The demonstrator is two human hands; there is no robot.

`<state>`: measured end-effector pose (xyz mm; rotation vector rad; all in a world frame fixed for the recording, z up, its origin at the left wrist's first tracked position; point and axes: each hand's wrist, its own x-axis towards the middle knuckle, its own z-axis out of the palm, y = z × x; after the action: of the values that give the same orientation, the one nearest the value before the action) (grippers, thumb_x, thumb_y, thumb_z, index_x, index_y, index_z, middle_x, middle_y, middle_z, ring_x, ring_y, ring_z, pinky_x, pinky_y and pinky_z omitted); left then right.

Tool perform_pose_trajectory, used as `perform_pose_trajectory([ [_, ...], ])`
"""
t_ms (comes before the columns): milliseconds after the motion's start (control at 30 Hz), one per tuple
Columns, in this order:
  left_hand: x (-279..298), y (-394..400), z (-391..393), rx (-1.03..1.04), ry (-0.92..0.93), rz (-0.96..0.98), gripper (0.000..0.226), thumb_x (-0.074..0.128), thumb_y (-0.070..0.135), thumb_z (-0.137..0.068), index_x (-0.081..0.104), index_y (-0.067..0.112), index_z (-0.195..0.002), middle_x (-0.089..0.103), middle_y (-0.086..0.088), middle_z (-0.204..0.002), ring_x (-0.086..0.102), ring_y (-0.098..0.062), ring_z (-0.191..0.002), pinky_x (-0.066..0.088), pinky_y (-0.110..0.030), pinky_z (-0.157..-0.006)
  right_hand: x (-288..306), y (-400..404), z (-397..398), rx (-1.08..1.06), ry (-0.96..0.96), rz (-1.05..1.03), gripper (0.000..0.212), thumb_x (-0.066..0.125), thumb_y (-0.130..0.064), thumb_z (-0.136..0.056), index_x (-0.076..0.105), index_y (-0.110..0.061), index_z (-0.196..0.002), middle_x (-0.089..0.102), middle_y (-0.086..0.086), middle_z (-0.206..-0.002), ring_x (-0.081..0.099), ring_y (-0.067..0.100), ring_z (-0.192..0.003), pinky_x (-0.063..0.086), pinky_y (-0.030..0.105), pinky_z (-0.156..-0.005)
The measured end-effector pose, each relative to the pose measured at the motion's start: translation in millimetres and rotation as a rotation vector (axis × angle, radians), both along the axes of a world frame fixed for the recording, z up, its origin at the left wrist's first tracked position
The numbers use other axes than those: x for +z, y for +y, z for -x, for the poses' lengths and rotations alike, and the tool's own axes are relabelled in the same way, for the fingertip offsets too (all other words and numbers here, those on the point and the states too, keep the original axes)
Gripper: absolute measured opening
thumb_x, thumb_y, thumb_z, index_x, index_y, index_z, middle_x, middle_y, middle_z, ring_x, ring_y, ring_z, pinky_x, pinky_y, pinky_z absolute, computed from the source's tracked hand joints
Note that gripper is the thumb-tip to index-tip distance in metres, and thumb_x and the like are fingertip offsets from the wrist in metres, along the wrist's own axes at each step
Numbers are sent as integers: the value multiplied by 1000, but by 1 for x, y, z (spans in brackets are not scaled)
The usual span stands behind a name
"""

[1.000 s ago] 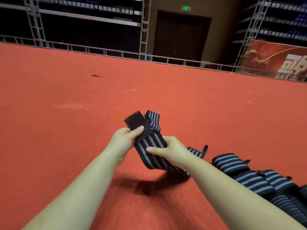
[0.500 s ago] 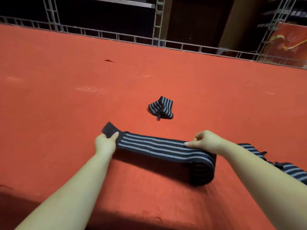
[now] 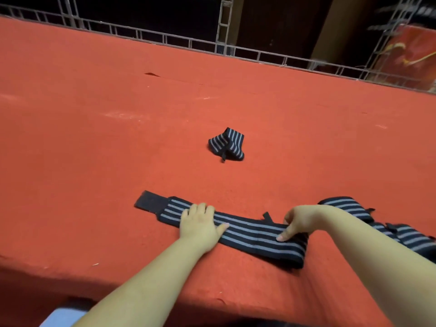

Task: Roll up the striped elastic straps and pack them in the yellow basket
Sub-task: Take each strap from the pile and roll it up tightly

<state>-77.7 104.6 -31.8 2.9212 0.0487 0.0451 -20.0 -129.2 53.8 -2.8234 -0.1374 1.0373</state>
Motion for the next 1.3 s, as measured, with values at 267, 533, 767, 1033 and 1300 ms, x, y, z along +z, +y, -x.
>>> perform_pose_trajectory([
  [267, 10, -42, -16, 32, -9, -59, 53, 45, 54, -88, 42, 15, -124, 44, -7, -129, 38, -25, -123, 28, -36, -104, 37, -72, 6, -53, -223, 113, 39, 75, -48, -73, 53, -17, -64, 52, -4, -61, 48, 14, -63, 37, 25, -57],
  [533, 3, -86, -15, -240, -75, 160, 34, 47, 40, -92, 51, 20, -119, 49, 0, -123, 43, -20, -119, 30, -32, -103, 33, -104, 18, -152, -361, 83, 22, 70, -34, -82, 69, -15, -94, 66, 0, -85, 55, 14, -80, 39, 22, -68],
  [767, 16, -78, -42, -108, 48, 399, 27, 56, 38, -89, 57, 22, -111, 53, -2, -122, 48, -22, -119, 35, -35, -104, 19, -75, 4, -153, -429, -142, 12, 70, -31, -83, 65, -20, -82, 63, -4, -70, 58, 14, -68, 46, 24, -64],
  [1033, 13, -42, -68, 115, -20, 329, 39, 53, 42, -89, 54, 23, -123, 53, 0, -129, 42, -22, -125, 30, -35, -107, -36, 12, -31, -60, -391, -214, 37, 63, -36, -87, 60, -15, -117, 63, 6, -122, 57, 22, -113, 42, 25, -93],
  [1300, 10, -2, -135, 255, 10, 399, 53, 53, 43, -90, 41, 19, -136, 43, -2, -141, 33, -24, -133, 24, -35, -110, -69, 82, -92, -84, -525, -331, 71, 59, -43, -88, 28, -15, -145, 32, 8, -149, 32, 24, -137, 28, 33, -112],
])
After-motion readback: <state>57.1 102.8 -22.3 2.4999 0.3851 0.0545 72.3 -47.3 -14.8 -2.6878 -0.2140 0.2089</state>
